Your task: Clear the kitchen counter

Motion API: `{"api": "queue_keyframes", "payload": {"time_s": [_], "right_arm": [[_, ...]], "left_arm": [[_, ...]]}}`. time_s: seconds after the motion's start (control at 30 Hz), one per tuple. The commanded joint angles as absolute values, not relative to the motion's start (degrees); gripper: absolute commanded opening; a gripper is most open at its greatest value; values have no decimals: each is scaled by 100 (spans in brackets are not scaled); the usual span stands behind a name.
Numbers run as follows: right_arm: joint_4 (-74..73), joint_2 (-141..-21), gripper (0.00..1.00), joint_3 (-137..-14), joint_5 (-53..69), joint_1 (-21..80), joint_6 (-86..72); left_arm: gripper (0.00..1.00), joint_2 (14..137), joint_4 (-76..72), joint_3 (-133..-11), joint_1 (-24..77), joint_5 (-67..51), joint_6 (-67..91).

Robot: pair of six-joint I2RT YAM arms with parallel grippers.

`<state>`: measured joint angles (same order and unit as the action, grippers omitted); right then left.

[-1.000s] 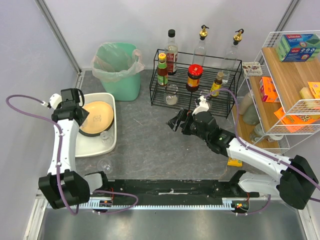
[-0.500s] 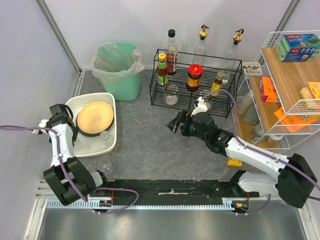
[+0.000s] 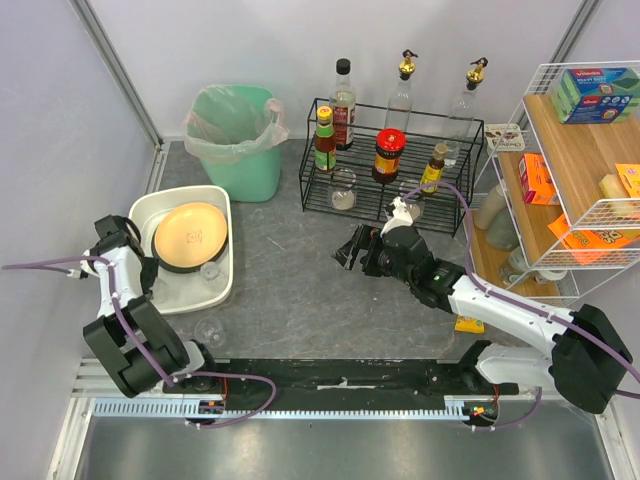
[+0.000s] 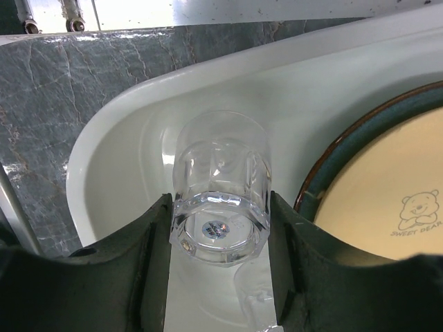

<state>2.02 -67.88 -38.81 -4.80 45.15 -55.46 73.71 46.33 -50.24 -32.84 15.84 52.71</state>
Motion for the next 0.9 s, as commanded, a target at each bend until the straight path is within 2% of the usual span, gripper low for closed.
{"api": "queue_keyframes", "payload": {"time_s": [0.0,0.07,0.13,0.17,0.3,0.57,0.77,0.87], "right_arm": [[238,-6759,98,-3876,-475,4509,-5528],[167,-6767,98,-3928,-457,4509,-5449],[149,-6750,98,-3937,-466,4509,-5362],[149,-6750,98,-3929,-475,4517,-5327],[106,-6811,98,-3972,-387,4509,-5098],[158,-7487,98,-4508,299,4710,-4474],[255,-8400,98,-5456,-342,5948,-3815],[404,-8928,98,-6009,-334,6362,-3700]], "left_arm": [[37,7453,4491,-5132,-3375,1713,5555],[59,7462,4509,-5159,-3384,1784,5590],[77,7471,4509,-5168,-3375,1811,5607],[83,7488,4517,-5185,-3366,1802,5607],[96,7436,4649,-5387,-3375,1732,5458],[99,6620,4825,-5818,-3366,1275,5019],[96,5417,4694,-6213,-3384,687,4255],[96,4704,4168,-6223,-3384,-181,3728]]}}
